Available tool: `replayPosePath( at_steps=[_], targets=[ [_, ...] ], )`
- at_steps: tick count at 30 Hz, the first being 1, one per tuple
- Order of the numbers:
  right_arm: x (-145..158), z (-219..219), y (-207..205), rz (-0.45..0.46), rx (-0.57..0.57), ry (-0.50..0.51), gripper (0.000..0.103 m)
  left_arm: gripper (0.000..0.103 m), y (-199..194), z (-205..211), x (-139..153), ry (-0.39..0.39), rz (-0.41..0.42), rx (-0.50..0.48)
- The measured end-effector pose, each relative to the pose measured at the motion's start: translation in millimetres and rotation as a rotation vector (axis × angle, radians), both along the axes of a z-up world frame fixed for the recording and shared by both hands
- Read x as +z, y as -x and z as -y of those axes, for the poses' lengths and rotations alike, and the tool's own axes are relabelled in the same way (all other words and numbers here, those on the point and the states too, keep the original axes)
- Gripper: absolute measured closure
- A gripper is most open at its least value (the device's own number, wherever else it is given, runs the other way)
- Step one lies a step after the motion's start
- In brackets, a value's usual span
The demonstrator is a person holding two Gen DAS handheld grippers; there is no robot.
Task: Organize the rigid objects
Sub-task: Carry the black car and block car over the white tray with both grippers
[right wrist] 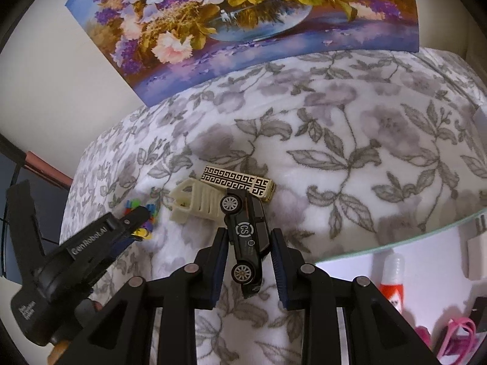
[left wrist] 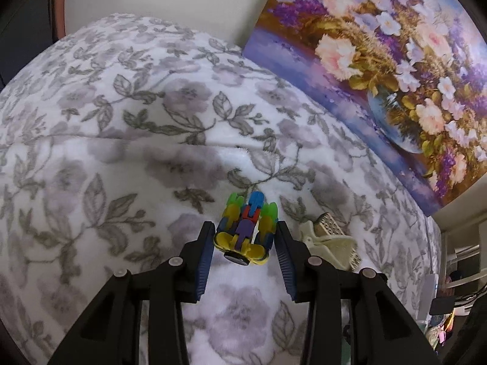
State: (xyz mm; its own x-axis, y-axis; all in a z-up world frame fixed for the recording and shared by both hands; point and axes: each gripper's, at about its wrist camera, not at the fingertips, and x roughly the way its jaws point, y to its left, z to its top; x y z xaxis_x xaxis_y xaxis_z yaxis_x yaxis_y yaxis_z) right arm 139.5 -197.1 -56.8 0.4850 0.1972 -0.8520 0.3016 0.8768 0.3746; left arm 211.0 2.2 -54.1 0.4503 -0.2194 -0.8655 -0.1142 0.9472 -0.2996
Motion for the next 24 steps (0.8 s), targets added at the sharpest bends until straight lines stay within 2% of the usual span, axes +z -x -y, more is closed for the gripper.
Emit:
replayPosePath(
  at_steps=[7, 15, 24],
  targets=[
    [20, 7, 23, -0.027, -0.015, 0.020, 0.073, 0.062, 30, 5, 39, -0.008, 0.043, -0.009],
    [46, 28, 62, -0.033, -0.041, 0.079, 0.073, 0.062, 74, 29, 68, -0.010, 0.092, -0.084],
    [47, 52, 110, -0.070, -0.112, 0.057, 0.073, 0.061, 127, 67, 61, -0.013, 0.058, -0.218]
  ],
)
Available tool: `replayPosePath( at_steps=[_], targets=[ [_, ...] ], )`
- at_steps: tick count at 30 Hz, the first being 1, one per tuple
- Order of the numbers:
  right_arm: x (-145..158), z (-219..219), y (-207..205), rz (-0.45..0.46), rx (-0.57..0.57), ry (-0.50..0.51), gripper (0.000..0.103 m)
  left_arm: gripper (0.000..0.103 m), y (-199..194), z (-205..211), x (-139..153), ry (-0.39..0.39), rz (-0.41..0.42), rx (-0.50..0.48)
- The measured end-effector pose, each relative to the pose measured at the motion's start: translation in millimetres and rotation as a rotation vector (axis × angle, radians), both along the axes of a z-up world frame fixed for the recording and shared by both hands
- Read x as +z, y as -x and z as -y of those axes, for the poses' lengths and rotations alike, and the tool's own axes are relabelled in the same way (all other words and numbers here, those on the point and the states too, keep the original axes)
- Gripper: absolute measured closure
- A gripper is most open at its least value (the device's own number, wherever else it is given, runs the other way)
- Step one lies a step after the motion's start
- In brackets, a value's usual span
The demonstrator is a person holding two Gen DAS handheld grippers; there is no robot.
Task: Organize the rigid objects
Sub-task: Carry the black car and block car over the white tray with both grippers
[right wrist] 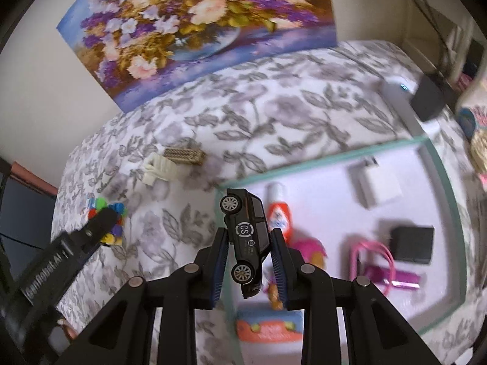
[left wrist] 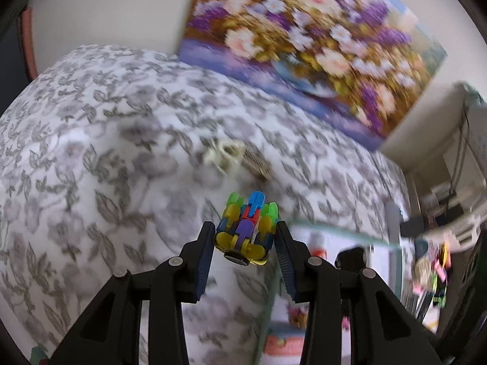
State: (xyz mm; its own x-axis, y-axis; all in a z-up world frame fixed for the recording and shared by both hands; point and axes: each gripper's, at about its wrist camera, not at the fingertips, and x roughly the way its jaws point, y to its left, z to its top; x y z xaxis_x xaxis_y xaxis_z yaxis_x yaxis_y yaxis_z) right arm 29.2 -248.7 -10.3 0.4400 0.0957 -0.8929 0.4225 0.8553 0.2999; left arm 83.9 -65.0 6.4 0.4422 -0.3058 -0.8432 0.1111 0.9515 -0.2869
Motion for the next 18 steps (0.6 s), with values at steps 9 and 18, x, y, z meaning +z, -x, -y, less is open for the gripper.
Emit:
replayPosePath(
  at_steps=[9, 18],
  targets=[
    [2, 24, 33, -0.042, -0.054, 0.071, 0.072, 0.061, 39, 39, -17, -0.028, -0.061, -0.141],
    [-7, 38, 52, -0.090, -0.079, 0.077, 0.072, 0.061, 64, 68, -29, -0.067, -0.101, -0.246]
  ],
)
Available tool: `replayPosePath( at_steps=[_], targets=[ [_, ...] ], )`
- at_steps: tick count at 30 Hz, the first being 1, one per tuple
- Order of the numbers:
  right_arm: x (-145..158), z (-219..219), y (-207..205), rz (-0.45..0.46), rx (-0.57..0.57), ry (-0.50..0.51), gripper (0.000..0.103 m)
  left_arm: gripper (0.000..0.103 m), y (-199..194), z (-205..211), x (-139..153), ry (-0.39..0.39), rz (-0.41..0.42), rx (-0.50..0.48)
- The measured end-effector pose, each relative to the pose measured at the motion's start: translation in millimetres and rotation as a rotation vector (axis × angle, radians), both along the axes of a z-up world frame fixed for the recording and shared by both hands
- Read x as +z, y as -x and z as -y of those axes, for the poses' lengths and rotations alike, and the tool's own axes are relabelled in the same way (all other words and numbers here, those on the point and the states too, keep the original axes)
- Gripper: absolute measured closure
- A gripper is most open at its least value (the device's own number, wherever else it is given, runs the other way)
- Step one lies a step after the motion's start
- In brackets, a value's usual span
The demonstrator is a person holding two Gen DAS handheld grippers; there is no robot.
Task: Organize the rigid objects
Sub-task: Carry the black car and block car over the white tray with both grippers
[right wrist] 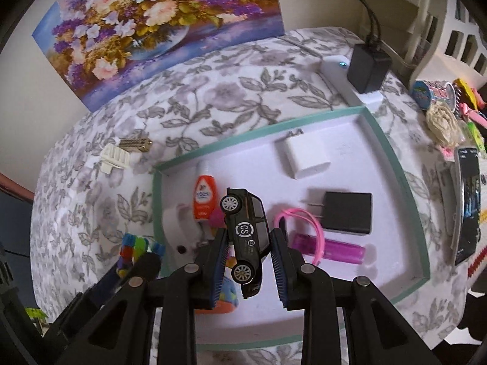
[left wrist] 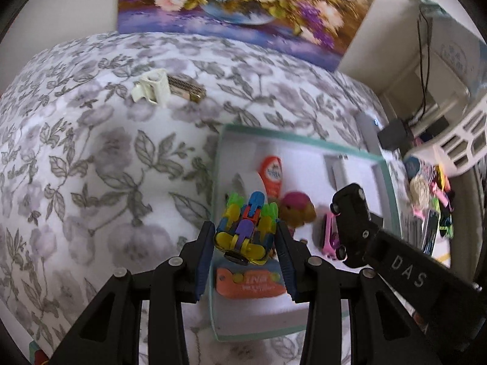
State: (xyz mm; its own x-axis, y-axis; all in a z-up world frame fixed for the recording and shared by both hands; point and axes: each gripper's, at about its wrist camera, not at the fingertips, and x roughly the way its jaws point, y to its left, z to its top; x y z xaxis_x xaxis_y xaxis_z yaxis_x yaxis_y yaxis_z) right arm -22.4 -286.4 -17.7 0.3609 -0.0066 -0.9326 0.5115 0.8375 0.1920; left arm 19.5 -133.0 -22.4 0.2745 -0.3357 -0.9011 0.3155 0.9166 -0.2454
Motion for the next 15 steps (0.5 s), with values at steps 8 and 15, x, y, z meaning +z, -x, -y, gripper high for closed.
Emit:
replayPosePath(
  at_steps=[8, 15],
  targets=[
    [-1, 7, 12, -0.009, -0.018, -0.003, 0.072, 0.061, 11, 16, -9, -0.014, -0.033, -0.056],
    [-8, 9, 12, -0.033, -0.014, -0.015, 0.072, 0.061, 19, 29, -16, -0.051, -0.037, -0.104]
  ],
)
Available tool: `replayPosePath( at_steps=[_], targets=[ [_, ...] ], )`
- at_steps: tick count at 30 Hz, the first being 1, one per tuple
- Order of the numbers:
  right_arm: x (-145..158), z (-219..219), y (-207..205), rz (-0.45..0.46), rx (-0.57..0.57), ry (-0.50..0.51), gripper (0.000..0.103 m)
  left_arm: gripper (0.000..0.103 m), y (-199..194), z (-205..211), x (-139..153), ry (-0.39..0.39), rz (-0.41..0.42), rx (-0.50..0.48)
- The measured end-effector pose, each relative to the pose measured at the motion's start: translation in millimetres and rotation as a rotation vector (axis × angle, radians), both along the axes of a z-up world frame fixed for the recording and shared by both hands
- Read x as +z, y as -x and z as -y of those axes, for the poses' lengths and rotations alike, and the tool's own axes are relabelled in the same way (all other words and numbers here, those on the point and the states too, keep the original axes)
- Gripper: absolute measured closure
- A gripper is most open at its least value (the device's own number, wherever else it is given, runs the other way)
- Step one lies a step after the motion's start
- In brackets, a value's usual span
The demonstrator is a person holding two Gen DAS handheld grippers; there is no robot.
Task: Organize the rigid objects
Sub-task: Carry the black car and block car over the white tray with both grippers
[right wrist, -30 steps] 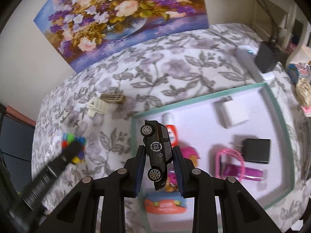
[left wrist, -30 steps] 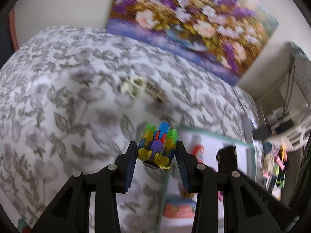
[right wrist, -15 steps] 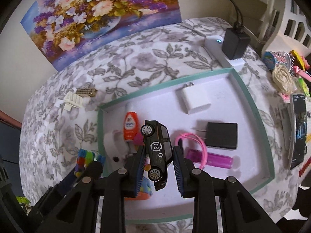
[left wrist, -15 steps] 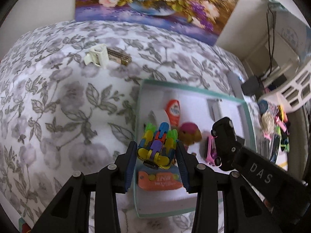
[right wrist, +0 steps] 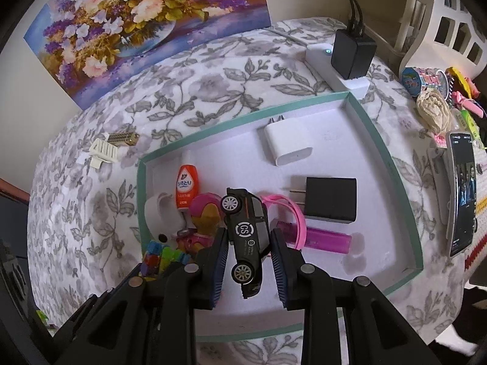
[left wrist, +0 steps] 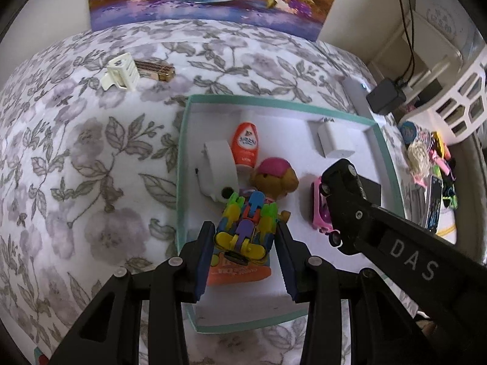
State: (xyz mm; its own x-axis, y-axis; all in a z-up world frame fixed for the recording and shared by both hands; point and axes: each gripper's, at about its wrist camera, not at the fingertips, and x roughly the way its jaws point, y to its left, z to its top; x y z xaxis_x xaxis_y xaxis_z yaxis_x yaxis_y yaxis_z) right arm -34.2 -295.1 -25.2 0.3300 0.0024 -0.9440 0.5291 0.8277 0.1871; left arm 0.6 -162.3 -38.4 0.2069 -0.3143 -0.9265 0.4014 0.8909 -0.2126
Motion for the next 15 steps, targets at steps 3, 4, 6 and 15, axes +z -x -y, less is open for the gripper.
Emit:
replayPosePath(
  at_steps=[3, 4, 6, 15],
  targets=[
    [-5, 1, 0, -0.021, 0.001, 0.000, 0.072, 0.061, 2, 6, -4, -0.014, -0.007, -0.019],
    [-7, 1, 0, -0.027, 0.001, 0.000, 0.072, 0.061, 3, 8, -6, -0.022, -0.009, -0.026],
    [-10, 2, -1, -0.039, 0.002, -0.003, 0.072, 0.061, 4, 11, -9, -0.032, -0.006, -0.035],
    [-14, 2, -1, -0.058, 0.000, 0.006, 0.072, 0.061, 5, 13, -11, -0.036, -0.013, -0.042]
  ],
)
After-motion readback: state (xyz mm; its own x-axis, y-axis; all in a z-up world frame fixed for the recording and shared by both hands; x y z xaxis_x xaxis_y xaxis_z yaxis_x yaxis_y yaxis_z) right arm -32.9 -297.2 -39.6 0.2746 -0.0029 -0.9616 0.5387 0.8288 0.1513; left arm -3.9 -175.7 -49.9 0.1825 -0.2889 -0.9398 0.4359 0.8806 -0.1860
